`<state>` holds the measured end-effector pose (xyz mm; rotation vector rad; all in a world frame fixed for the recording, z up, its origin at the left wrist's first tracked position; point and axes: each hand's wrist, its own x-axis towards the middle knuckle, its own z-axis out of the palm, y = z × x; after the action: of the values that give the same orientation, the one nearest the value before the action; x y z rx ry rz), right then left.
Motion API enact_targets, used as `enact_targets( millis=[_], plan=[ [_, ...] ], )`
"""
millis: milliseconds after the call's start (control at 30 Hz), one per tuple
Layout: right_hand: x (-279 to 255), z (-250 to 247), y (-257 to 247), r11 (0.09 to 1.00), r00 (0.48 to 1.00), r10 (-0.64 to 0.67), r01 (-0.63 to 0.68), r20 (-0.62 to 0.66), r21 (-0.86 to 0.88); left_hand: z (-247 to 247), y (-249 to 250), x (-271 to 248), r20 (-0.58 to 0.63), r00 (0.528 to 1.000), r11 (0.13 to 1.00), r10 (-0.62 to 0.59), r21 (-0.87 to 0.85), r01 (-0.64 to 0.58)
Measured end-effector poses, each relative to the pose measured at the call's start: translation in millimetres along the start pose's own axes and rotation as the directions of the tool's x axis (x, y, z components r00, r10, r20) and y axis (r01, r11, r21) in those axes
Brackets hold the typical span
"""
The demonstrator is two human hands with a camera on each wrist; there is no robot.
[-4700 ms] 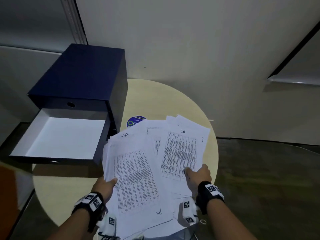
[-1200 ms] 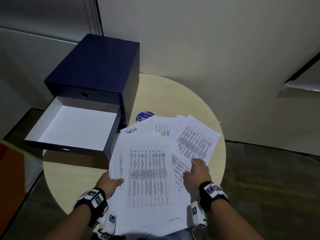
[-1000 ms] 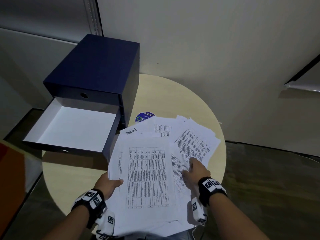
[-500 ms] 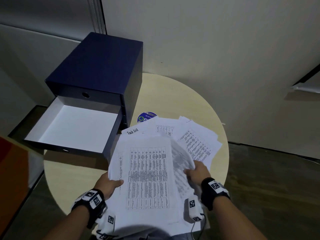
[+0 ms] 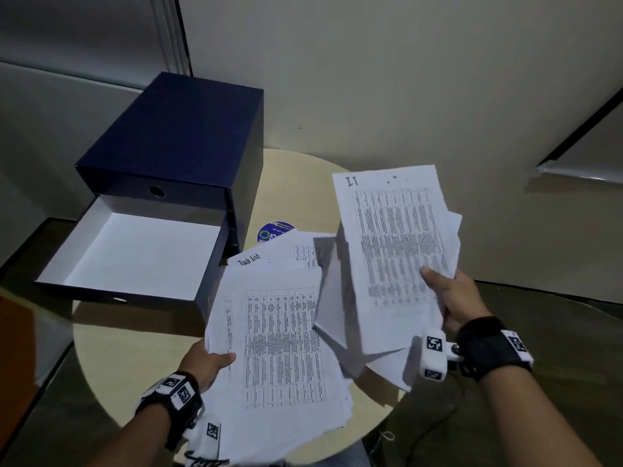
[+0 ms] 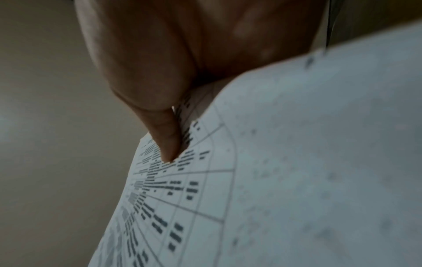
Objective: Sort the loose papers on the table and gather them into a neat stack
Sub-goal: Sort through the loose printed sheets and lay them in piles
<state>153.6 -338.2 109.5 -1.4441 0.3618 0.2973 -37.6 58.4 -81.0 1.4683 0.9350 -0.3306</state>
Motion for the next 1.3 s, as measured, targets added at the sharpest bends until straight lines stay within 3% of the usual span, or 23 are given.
enact_targets(
  millis=[67,133,233,333,400,500,600,700,800,900,967,1033,1100,1167,1200,1300],
  plan=[
    [-7.8,14.9,8.3,0.997,0.991,0.072,-0.074,0.114,0.016,0.9,1.9,-3.7,0.002,1.000,0.999,0.017,0.033,-0.017],
    [-19.1,36.4,21.6,0.990,0.978,0.126,-0.115,0.167,-0.077,0.4,3.8,-6.1,0.003,1.000,0.999,0.025,0.028,-0.025],
    [-35.5,74.6,43.4,0.953,0.969,0.137,-0.073,0.203,-0.294,1.7,5.9,-10.0,-0.007,1.000,1.000,0.015,-0.021,-0.015],
    [-46.9,106.1,56.7,0.916,0.939,0.123,0.017,0.322,-0.400,1.0,9.0,-15.4,0.017,1.000,0.994,-0.005,-0.112,0.006],
    [-47.0,119.6,68.9,0.869,0.959,0.089,0.058,0.270,-0.492,-1.9,6.5,-10.9,0.017,1.000,0.983,-0.021,-0.182,0.023],
    [-36.7,121.9,99.9,0.768,0.997,0.053,-0.005,0.056,-0.640,-3.5,-0.6,0.8,0.011,0.998,0.983,-0.062,-0.172,0.063],
    [-28.7,110.8,128.4,0.616,0.990,0.096,-0.138,-0.100,-0.775,-0.1,7.4,-12.9,-0.002,1.000,0.993,0.009,-0.119,-0.009],
    [-26.8,101.5,144.7,0.590,0.973,0.136,-0.233,-0.189,-0.773,3.2,11.1,-21.8,0.005,0.999,0.991,0.040,-0.125,-0.039],
    [-33.3,100.3,155.0,0.534,0.976,0.213,-0.157,-0.047,-0.831,0.4,10.3,-18.8,0.009,1.000,0.991,0.006,-0.133,-0.005],
    [-35.4,103.4,165.4,0.338,0.929,0.316,0.078,0.191,-0.938,-1.8,1.7,-7.9,0.053,0.998,0.990,0.030,-0.141,-0.022],
    [-35.9,105.5,163.6,0.332,0.918,0.325,0.113,0.226,-0.936,0.1,1.2,-6.7,0.011,0.998,0.998,0.057,-0.038,-0.056],
    [-33.4,101.2,156.3,0.445,0.961,0.225,0.047,0.162,-0.894,1.4,-0.4,-5.0,-0.046,0.996,0.996,0.077,0.044,-0.075],
    [-22.2,87.5,149.7,0.494,0.998,0.052,-0.045,-0.022,-0.868,1.2,-1.9,-2.5,-0.050,0.996,0.995,0.078,0.065,-0.075],
    [-8.7,68.1,141.4,0.550,0.962,-0.016,-0.219,-0.273,-0.806,0.2,-3.2,-1.1,-0.039,0.996,0.995,0.076,0.070,-0.073],
    [-2.2,59.7,137.6,0.574,0.925,0.025,-0.325,-0.380,-0.752,-0.8,-5.2,0.8,-0.036,0.996,0.995,0.077,0.065,-0.075],
    [12.4,44.6,133.3,0.617,0.845,0.152,-0.486,-0.512,-0.619,-0.6,-6.5,2.5,-0.045,0.996,0.995,0.077,0.061,-0.074]
  ],
)
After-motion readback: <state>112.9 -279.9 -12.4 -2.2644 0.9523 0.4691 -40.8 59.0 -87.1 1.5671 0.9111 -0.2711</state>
